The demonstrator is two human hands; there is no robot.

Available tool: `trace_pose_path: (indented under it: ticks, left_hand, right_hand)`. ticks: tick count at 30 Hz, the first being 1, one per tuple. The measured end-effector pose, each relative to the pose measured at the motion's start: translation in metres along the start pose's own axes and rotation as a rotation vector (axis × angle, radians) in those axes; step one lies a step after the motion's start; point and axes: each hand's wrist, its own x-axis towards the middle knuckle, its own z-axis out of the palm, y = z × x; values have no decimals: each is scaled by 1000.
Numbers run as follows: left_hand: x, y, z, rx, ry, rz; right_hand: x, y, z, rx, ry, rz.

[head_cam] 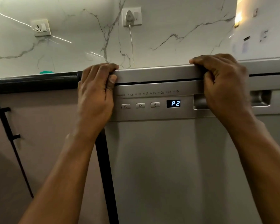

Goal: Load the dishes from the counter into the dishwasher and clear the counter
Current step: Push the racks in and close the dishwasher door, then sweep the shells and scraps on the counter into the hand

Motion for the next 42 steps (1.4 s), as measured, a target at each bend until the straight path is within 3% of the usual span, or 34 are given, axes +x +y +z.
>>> trace_pose_path:
  ticks: [9,14,17,23,27,30,32,42]
  left_hand:
    - [4,7,7,1,121,-59]
    - [16,19,7,-11,143,-159]
    - [29,28,1,-3,72,-252]
    - [70,33,-20,50,-277,-346]
    - [99,34,-28,108,-549,-431]
    - [117,32,-31,124,-728,-456]
    - [129,31,-32,106,-842,-425]
    - [177,3,-27,19,-1390,-307]
  right_hand:
    - [-2,-1,3,5,38,5]
    - [2,-16,-2,28,39,104]
    - [10,-30,-5,19,10,216]
    - [51,-53,-17,-167,-155,337]
    - [99,-58,-6,-393,-551,442]
    - [122,-64,-1,-538,-952,362]
    - [137,-69,-3,-554,-1103,384]
    - [181,-62,6,-585,-1352,533]
